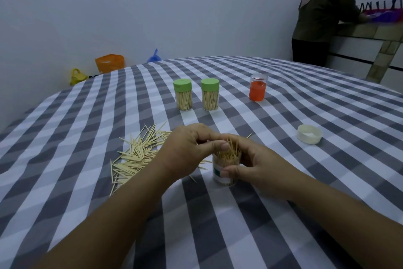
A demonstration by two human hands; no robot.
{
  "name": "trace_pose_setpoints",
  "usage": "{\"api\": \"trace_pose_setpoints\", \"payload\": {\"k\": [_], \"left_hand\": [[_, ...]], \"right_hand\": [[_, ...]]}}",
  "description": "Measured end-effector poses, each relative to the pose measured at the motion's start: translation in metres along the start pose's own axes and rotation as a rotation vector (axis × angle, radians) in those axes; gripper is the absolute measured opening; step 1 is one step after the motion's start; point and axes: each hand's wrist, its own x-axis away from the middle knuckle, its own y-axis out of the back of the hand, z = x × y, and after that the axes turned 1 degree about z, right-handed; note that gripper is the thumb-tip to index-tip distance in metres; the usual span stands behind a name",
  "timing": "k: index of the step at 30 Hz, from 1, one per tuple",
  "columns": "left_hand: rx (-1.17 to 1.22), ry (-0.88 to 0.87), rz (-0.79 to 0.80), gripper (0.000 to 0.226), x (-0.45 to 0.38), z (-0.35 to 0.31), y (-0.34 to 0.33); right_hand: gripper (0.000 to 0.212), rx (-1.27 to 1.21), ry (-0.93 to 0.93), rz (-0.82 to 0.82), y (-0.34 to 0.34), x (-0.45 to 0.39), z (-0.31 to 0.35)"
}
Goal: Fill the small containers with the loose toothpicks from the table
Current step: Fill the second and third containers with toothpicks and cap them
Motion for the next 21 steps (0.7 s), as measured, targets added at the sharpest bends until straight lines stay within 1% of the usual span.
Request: {"api": "trace_pose_setpoints", "payload": {"k": [5, 7, 9, 11, 13, 15, 17, 19, 21], "left_hand": [[-0.061, -0.041, -0.058, 0.015, 0.003, -0.004, -0.01], [-0.096, -0.101, -0.134, 0.021, 0.004, -0.004, -0.015], [-0.047, -0.095, -0.207, 0.023, 0.004, -0.005, -0.019], [-0.003, -0.055, -0.244, 0.022, 0.004, -0.005, -0.02], [-0.065, -0.051, -0.253, 0.013, 0.004, -0.002, -0.019], [-0.129, -0.074, -0.217, 0.019, 0.004, -0.001, -0.014], [-0.111, -0.056, -0.104, 0.025, 0.005, -0.001, -0.009], [-0.103, -0.038, 0.01, 0.024, 0.005, -0.002, -0.006], [-0.117, -0.036, 0.048, 0.023, 0.005, -0.003, -0.005]], "right_hand": [[0.056, 0.024, 0.001, -0.011, -0.002, -0.001, -0.001], [0.054, 0.02, 0.008, -0.007, -0.001, -0.001, -0.001], [0.052, 0.0, 0.016, 0.001, -0.001, -0.001, 0.0], [0.052, -0.01, 0.013, 0.004, -0.001, -0.001, 0.0], [0.053, 0.002, 0.01, -0.005, -0.001, -0.001, -0.002], [0.056, 0.023, 0.004, -0.013, -0.001, -0.001, -0.002], [0.056, 0.023, 0.004, -0.008, -0.001, -0.001, -0.001], [0.054, 0.018, 0.008, 0.001, -0.001, -0.001, -0.001], [0.055, 0.034, 0.0, -0.002, 0.0, -0.001, -0.002]]}}
